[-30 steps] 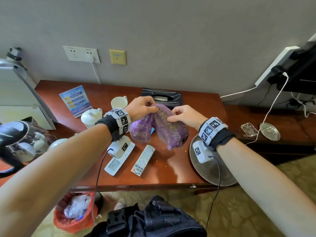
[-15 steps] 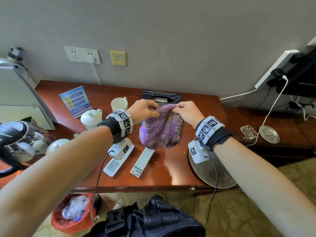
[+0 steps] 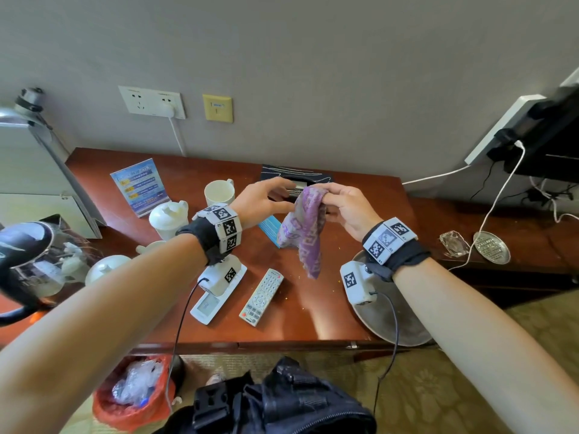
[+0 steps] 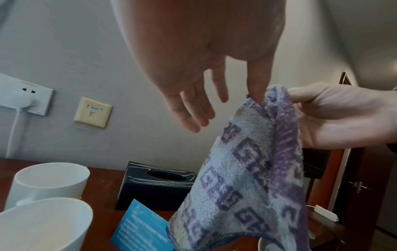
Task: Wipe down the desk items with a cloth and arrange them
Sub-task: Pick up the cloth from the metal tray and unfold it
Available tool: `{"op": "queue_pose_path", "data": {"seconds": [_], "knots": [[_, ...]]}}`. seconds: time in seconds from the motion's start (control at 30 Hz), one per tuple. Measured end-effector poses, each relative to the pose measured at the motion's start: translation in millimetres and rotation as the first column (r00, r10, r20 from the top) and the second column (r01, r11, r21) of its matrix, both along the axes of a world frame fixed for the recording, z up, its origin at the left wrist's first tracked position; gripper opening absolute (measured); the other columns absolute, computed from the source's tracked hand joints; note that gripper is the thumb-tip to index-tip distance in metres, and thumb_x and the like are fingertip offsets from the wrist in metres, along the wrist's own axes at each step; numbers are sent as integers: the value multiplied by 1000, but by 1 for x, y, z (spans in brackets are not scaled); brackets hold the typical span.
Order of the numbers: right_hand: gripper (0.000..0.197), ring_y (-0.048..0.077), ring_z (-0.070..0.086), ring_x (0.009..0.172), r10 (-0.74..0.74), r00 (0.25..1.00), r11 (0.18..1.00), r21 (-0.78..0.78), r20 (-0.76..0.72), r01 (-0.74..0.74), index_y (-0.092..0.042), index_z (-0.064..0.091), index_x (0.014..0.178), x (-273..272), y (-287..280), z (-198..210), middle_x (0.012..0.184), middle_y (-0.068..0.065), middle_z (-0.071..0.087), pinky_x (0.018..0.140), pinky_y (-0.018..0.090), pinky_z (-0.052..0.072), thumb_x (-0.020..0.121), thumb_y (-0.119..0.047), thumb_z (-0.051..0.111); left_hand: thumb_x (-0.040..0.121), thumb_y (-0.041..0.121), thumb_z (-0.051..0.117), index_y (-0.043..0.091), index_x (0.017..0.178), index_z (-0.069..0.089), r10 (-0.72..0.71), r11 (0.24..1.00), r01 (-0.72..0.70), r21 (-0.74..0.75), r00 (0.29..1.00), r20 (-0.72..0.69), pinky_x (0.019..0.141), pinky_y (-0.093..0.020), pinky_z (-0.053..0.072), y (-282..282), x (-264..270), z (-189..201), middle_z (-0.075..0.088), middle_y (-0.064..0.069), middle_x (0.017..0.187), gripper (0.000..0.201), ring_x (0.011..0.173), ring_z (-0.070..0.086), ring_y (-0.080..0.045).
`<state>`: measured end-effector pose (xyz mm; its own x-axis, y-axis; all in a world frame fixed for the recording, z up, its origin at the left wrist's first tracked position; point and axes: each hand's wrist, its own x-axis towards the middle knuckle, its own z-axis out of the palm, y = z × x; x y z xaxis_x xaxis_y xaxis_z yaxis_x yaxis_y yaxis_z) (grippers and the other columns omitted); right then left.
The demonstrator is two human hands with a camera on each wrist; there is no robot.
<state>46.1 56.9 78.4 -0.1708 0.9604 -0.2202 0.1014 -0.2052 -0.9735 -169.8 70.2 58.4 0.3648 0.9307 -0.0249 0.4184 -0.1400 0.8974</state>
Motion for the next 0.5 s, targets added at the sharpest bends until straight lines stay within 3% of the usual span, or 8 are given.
{"op": "queue_pose_path", "data": {"seconds": [0.07, 0.13, 0.23, 0.3, 0.37, 0.43, 0.5], "knots": [[20, 16, 68, 77, 15, 1000, 1000, 0, -16, -15, -18, 72, 97, 1, -1, 2, 88, 4, 73, 77, 33, 52, 96, -5, 56, 87, 33, 75, 30, 141, 51, -15, 1000, 15, 2, 996, -85, 113, -42, 39, 1, 0, -2, 59, 2, 137, 59, 129, 52, -15], [13, 14, 68, 72, 25, 999, 1000, -7, -31, -25, -14, 68, 96, -1, -3, 4, 86, 4, 71, 74, 32, 53, 96, -6, 57, 82, 42, 75, 33, 145, 47, -75, 997, 72, -36, 993, -93, 115, -39, 37, 0, 4, -2, 54, 6, 143, 69, 134, 48, -13], [7, 17, 66, 74, 51, 998, 998, -32, -48, -52, -11, 65, 94, -2, -4, 3, 89, 9, 68, 75, 35, 54, 95, -7, 59, 72, 54, 68, 25, 125, 64, -131, 991, 127, -51, 987, -91, 106, -36, 42, -1, 8, -3, 65, 5, 127, 61, 120, 58, -15], [8, 19, 65, 76, 58, 998, 997, -52, -39, -60, -10, 67, 94, 0, -6, 1, 91, 11, 67, 78, 38, 53, 94, -8, 59, 80, 42, 72, 13, 104, 69, -135, 989, 130, -65, 988, -75, 100, -38, 44, 0, 10, -3, 70, -1, 109, 38, 104, 63, -17], [12, 17, 63, 73, 51, 997, 996, -77, -51, -55, -8, 69, 97, 3, -8, 0, 90, 9, 67, 74, 36, 53, 95, -8, 57, 88, 23, 74, 9, 85, 65, -123, 988, 121, -96, 992, -13, 89, -35, 44, -1, 11, 0, 66, -4, 89, 17, 86, 60, -16], [19, 13, 60, 66, 21, 993, 992, -123, -117, -35, -7, 69, 96, 5, -11, -1, 82, 4, 65, 68, 32, 51, 95, -7, 50, 88, 17, 75, 8, 79, 63, -98, 989, 100, -109, 995, 23, 79, -32, 43, -2, 11, 2, 61, -4, 78, 17, 78, 56, -15], [25, 15, 59, 69, -6, 978, 984, -174, -207, -31, -7, 68, 99, 7, -15, -4, 81, 4, 65, 73, 33, 50, 97, -10, 43, 87, 17, 76, 11, 74, 62, -80, 992, 82, -96, 997, 22, 74, -32, 41, -1, 12, 0, 61, -3, 73, 20, 73, 55, -15]]}}
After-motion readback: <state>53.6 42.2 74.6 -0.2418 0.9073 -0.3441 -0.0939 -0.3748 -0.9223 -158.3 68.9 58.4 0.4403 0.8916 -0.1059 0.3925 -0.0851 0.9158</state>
